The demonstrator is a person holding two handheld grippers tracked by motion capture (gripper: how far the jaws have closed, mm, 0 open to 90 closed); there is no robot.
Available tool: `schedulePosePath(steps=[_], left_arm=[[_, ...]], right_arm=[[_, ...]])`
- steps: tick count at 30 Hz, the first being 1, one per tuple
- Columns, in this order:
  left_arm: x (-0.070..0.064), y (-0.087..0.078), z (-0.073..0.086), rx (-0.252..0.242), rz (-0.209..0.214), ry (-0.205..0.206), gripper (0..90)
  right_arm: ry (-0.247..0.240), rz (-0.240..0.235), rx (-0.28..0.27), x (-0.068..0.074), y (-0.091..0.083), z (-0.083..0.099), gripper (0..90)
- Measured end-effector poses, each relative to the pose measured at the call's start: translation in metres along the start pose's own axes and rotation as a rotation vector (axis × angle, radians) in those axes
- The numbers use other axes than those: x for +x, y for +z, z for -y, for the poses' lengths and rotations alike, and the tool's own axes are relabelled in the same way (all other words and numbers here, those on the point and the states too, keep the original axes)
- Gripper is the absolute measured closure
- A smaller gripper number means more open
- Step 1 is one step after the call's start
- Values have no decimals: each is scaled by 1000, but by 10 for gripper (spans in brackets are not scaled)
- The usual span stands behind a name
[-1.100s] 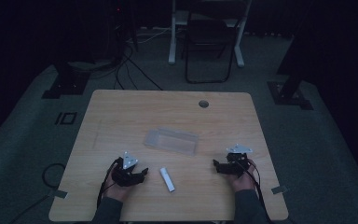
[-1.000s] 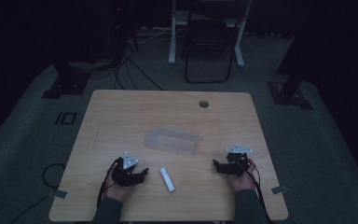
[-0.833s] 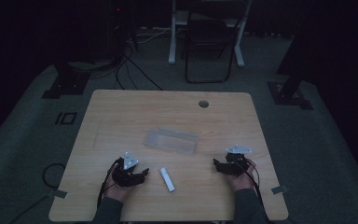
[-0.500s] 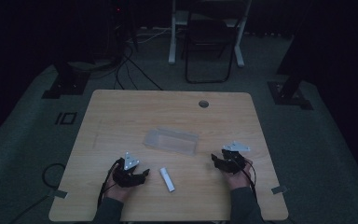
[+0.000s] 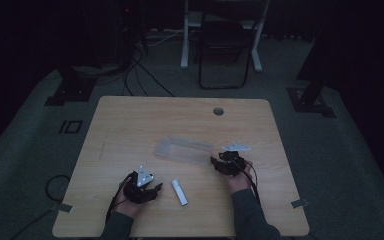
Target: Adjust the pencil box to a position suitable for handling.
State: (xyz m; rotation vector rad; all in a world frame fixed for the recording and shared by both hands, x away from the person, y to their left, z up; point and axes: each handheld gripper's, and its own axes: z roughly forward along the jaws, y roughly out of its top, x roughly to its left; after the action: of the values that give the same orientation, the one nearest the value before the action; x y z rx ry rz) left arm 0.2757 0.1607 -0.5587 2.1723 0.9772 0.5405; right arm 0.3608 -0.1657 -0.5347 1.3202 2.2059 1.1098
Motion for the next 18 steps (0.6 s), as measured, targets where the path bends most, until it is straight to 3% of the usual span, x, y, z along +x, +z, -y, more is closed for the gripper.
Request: schedulePosePath(steps=[1, 4, 5, 11, 18], left_arm=[[0, 0, 0, 0, 0, 0, 468], [-11, -3, -2, -27, -3, 77, 486], [-14, -5, -4, -50, 0, 106, 492], [-24, -10, -6, -112, 57, 140, 499], [-29, -15, -8, -155, 88, 162, 537]], right_arm=[[0, 0, 0, 0, 0, 0, 565], [14, -6, 35, 5, 15, -3, 560], [6, -2, 64, 6, 22, -4, 601], [22, 8, 86, 7, 32, -8, 717], [16, 24, 71, 11, 43, -16, 833]])
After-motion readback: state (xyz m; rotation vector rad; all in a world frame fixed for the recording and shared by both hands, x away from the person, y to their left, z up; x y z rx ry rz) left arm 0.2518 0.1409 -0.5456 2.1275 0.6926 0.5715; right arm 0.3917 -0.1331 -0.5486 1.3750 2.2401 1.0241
